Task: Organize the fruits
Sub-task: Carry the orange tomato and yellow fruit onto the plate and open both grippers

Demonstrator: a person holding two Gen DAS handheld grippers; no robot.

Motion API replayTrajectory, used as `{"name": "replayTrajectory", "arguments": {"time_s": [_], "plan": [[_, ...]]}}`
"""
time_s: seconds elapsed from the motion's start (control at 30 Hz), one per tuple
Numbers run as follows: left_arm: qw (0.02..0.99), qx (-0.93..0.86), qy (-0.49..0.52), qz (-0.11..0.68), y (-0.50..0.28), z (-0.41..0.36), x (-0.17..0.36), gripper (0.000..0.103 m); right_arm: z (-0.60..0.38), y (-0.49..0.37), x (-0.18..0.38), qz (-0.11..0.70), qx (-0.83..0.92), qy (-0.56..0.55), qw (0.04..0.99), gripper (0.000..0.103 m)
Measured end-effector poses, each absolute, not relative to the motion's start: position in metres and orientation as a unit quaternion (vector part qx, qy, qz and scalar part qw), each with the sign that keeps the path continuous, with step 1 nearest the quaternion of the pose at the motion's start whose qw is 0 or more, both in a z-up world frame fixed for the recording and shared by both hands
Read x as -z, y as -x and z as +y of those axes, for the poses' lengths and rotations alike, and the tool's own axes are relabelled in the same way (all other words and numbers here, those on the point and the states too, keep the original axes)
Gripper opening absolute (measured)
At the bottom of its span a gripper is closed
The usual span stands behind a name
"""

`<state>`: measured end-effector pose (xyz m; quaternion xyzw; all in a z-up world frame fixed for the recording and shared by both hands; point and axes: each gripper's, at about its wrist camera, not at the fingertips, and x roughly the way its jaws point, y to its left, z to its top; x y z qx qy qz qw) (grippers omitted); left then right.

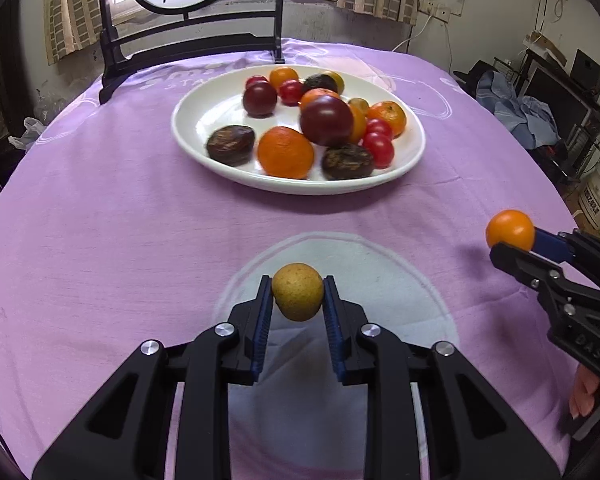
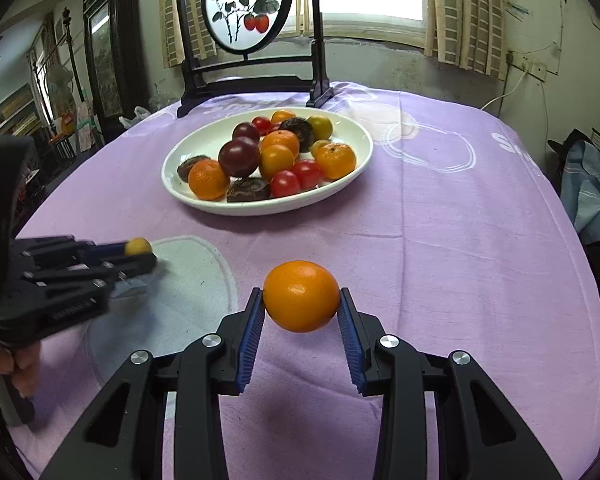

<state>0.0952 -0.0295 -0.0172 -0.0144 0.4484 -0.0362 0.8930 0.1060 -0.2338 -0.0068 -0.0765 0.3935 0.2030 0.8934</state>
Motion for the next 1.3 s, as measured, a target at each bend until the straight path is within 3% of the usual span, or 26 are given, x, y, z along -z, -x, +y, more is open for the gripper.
{"name": "replayTrajectory", "arguments": {"time_s": [0.47,0.97,1.0,1.07,1.13,1.3], "plan": [[0.923,0.025,-0.002,0.384,-0.159,0.003,-0.042,0.024,-0.168,-0.143,-0.038,0.323,-0.214,0.118,0.914,0.038],[0.910,-0.028,0.018,0.414,-0.249,0.006,-0.016,0.025,-0.131,-0.233,-0.010,0.353,-0.159,0.099,0.917,0.038],[0.908,-0.028,0.025,0.417,-0.251,0.006,-0.014,0.025,-0.132,-0.234,-0.009,0.352,-0.157,0.096,0.918,0.042],[0.907,-0.036,0.039,0.417,-0.252,0.006,-0.012,0.044,-0.134,-0.233,-0.010,0.346,-0.152,0.088,0.922,0.052],[0.911,-0.047,0.040,0.409,-0.247,0.006,-0.014,0.054,-0.139,-0.230,-0.013,0.340,-0.145,0.084,0.925,0.053],[0.914,-0.042,0.028,0.404,-0.232,0.001,-0.020,0.062,-0.151,-0.218,-0.018,0.340,-0.153,0.067,0.925,0.057]]}}
